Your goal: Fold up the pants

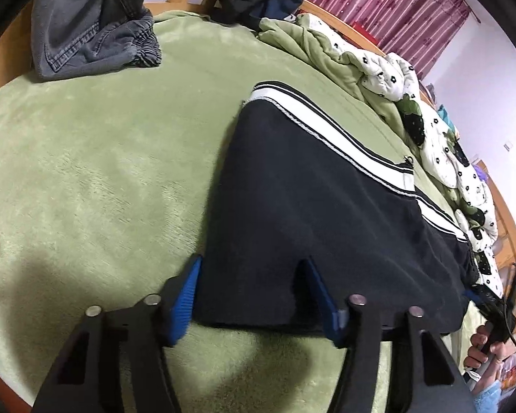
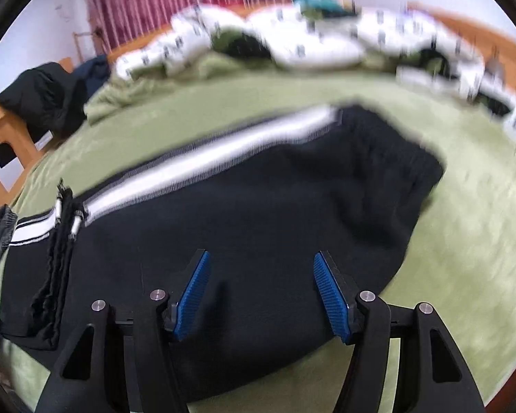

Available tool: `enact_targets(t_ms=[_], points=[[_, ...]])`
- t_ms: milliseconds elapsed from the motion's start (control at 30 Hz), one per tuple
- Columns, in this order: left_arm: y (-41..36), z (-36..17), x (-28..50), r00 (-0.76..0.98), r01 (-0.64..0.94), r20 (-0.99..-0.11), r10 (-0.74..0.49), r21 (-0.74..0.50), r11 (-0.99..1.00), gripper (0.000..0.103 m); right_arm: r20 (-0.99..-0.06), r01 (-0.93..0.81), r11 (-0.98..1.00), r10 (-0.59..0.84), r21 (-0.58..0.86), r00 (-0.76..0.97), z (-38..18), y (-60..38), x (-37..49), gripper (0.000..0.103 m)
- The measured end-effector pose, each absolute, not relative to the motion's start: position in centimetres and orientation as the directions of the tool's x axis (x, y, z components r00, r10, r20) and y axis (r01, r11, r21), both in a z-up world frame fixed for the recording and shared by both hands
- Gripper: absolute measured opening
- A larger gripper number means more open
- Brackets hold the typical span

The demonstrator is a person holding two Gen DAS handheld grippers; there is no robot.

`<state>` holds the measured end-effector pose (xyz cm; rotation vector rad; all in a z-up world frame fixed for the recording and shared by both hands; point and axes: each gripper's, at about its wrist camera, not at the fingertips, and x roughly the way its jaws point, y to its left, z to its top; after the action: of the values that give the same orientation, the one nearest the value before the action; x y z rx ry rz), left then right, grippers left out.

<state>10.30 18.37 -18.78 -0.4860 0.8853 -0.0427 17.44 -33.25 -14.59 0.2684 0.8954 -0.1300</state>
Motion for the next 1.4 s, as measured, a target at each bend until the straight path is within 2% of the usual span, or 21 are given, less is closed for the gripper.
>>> enact_targets(t_ms=[133, 433, 533, 600, 667, 767, 1000, 1267, 1400], points=[[18.9, -18.9, 10.1, 0.646, -0.164, -0.719, -0.255, -0.458, 0.874, 0.048, -0.805, 0.199, 0.968, 0.008, 0.156, 0.593, -15.7, -32.7, 17.7, 0.058], [19.7, -19.5, 10.1, 0.648, -0.204, -0.703, -0.294, -0.532, 0.822, 0.047, -0.808, 0.175, 0.97, 0.037, 0.171, 0.588, -17.4, -32.3, 17.2, 0.063], [20.4, -19.8, 10.2, 0.644, -0.216, -0.694, -0.32, -0.567, 0.795, 0.047, -0.786, 0.176, 0.963, 0.054, 0.204, 0.615, -17.6, -32.3, 16.8, 0.069], [20.9, -20.1, 10.3, 0.638, -0.221, -0.686, -0.35, -0.598, 0.771, 0.047, -0.783, 0.167, 0.967, 0.049, 0.193, 0.62, -17.6, -31.9, 16.8, 0.079], [21.3, -20.4, 10.5, 0.633, -0.226, -0.679, -0.373, -0.622, 0.75, 0.047, -0.784, 0.165, 0.972, 0.03, 0.168, 0.62, -17.7, -31.3, 16.8, 0.084], [21.2, -20.4, 10.7, 0.627, -0.224, -0.682, -0.377, -0.621, 0.751, 0.047, -0.784, 0.173, 0.974, 0.009, 0.148, 0.621, -17.7, -30.9, 16.9, 0.086], [21.2, -20.4, 10.8, 0.63, -0.225, -0.678, -0.378, -0.626, 0.747, 0.046, -0.799, 0.164, 0.967, 0.062, 0.198, 0.598, -17.9, -31.5, 17.3, 0.09], [20.1, -18.9, 10.3, 0.665, -0.2, -0.684, -0.301, -0.551, 0.81, 0.024, -0.798, 0.157, 0.969, 0.061, 0.191, 0.6, -17.5, -31.3, 17.0, 0.09], [19.0, -17.6, 10.1, 0.692, -0.181, -0.678, -0.247, -0.494, 0.85, 0.019, -0.784, 0.145, 0.961, 0.1, 0.236, 0.613, -16.8, -31.5, 16.4, 0.087]])
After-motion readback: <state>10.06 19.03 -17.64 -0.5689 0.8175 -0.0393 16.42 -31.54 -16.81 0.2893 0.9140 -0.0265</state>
